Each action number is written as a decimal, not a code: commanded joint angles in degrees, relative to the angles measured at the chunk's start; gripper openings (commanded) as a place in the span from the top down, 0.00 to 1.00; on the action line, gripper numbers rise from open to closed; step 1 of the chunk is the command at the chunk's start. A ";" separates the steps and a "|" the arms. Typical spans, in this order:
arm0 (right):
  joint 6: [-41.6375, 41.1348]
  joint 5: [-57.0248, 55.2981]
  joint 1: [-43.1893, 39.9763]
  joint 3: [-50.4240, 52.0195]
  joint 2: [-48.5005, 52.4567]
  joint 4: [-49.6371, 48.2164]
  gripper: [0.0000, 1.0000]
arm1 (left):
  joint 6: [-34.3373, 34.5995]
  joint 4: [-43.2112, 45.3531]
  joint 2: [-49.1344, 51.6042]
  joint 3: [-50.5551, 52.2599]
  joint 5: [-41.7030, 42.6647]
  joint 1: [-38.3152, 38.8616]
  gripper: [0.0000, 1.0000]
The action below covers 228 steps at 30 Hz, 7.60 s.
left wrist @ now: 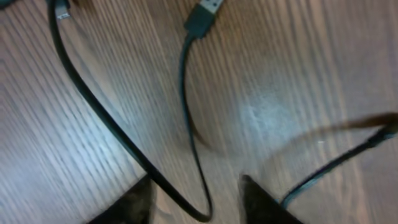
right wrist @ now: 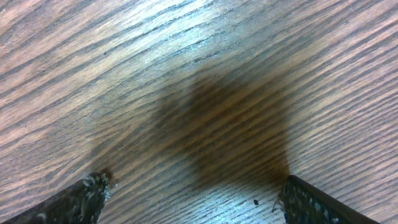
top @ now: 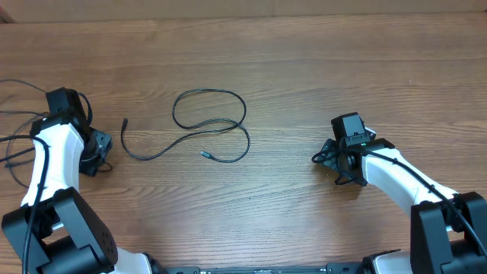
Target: Untangle cables
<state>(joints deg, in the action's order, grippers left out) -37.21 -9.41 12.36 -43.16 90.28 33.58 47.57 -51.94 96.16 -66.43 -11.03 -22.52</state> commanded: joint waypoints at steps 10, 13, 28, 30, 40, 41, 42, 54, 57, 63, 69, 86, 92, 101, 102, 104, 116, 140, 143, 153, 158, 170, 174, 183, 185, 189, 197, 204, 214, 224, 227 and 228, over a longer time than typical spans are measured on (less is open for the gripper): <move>0.17 1.57 -0.44 0.79 0.74 0.42 0.12 | 0.04 -1.18 -1.07 -6.93 4.11 -1.44 0.96; 0.15 1.57 -0.44 0.79 0.74 0.59 0.12 | 0.02 -1.29 -1.68 -11.89 7.56 -3.30 0.96; 0.15 1.57 -0.44 0.79 0.72 0.57 0.12 | -5.75 2.05 -1.70 -29.16 6.56 -19.10 0.71; 0.15 1.57 -0.44 0.79 0.72 0.57 0.12 | -5.75 0.26 -1.62 -29.11 5.73 -21.11 0.04; 0.15 1.60 -0.44 0.81 0.74 0.59 0.12 | -5.81 -2.49 -1.55 -29.03 15.56 -21.24 0.00; 0.15 1.60 -0.44 0.81 0.74 0.57 0.12 | -5.84 -2.78 -1.53 -29.03 16.76 -20.79 0.01; 0.13 1.60 -0.44 0.79 0.74 0.57 0.11 | -5.81 -3.23 -1.55 -29.03 17.46 -20.22 0.00; 0.13 1.60 -0.44 0.79 0.72 0.13 0.12 | -18.25 -14.36 -1.14 -28.81 18.14 -5.25 0.00; 0.11 1.62 -0.44 0.79 0.72 0.09 0.12 | -18.23 -18.12 -0.37 -28.06 16.81 -0.13 0.00; 0.13 1.86 -0.44 0.81 0.74 0.37 0.11 | -22.43 -16.09 0.55 -23.69 16.57 9.92 0.00; 0.13 2.21 -0.44 0.79 0.74 0.37 0.11 | -22.32 -14.03 1.40 -20.55 15.56 16.46 0.00; 0.15 2.21 -0.44 0.79 0.74 -0.04 0.11 | -1.57 -7.15 11.54 -19.91 16.83 35.30 0.00; 0.13 2.21 -0.44 0.81 0.74 -0.04 0.11 | 6.58 -4.66 17.03 -19.91 16.94 39.78 0.03; 0.15 2.21 -0.44 0.81 0.72 0.17 0.11 | 19.47 -1.40 23.58 -19.91 11.89 42.10 0.10; 0.15 2.21 -0.44 0.81 0.72 0.15 0.11 | 20.48 -1.27 24.22 -19.91 12.09 42.10 0.10; 0.15 2.19 -0.44 0.81 0.72 0.17 0.11 | 21.92 -1.20 25.40 -19.91 12.00 42.10 0.11; 0.15 2.19 -0.44 0.81 0.74 0.15 0.11 | 22.05 2.99 27.15 -19.98 9.25 41.83 0.52; 0.17 1.99 -0.44 0.83 0.74 0.15 0.11 | 6.25 -16.81 25.66 -44.63 -3.26 35.74 0.96; 0.17 1.97 -0.44 0.83 0.74 0.15 0.11 | 6.27 -21.00 24.02 -48.04 -5.66 33.79 0.96; 0.17 1.97 -0.44 0.83 0.74 0.13 0.11 | 6.19 -27.61 12.07 -51.23 -15.21 26.77 0.96; 0.15 1.97 -0.44 0.83 0.74 0.11 0.11 | 6.16 -28.37 5.66 -51.23 -21.94 21.88 0.91; 0.15 1.97 -0.44 0.83 0.74 0.00 0.11 | 6.16 -28.55 -2.49 -51.23 -19.91 5.57 0.82; 0.15 1.99 -0.44 0.83 0.74 -0.48 0.11 | 6.16 -29.90 -2.51 -50.97 -12.00 3.08 0.83; 0.15 1.99 -0.44 0.83 0.74 -0.31 0.11 | 6.19 -35.54 -0.04 -49.92 0.63 3.80 0.53; 0.15 1.99 -0.44 0.83 0.74 -0.24 0.11 | 6.21 -37.38 1.05 -49.90 0.76 3.80 0.54; 0.15 1.99 -0.44 0.83 0.74 -0.28 0.11 | 6.23 -39.69 4.00 -49.90 0.09 3.80 0.61; 0.15 2.01 -0.44 0.83 0.76 -0.24 0.11 | 6.21 -42.42 13.60 -49.90 1.64 3.80 0.52; 0.15 1.99 -0.44 0.83 0.76 -0.26 0.11 | 6.23 -44.50 22.67 -49.90 3.61 3.80 0.56; 0.15 1.99 -0.44 0.83 0.76 -0.26 0.11 | 6.19 -44.85 32.87 -49.88 4.66 3.80 0.53; 0.15 1.99 -0.44 0.83 0.76 -0.26 0.11 | -5.01 -40.15 37.88 -49.13 5.11 3.98 0.63; 0.15 1.99 -0.44 0.83 0.76 -0.24 0.11 | -5.68 -38.84 37.88 -47.54 5.11 3.98 0.63; 0.15 1.99 -0.44 0.83 0.76 -0.24 0.11 | -5.88 -38.16 37.88 -46.80 5.14 3.98 0.62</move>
<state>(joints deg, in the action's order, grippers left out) -37.06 -9.30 12.36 -43.16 90.28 33.63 45.06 -90.87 133.29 -114.78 -6.15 -19.11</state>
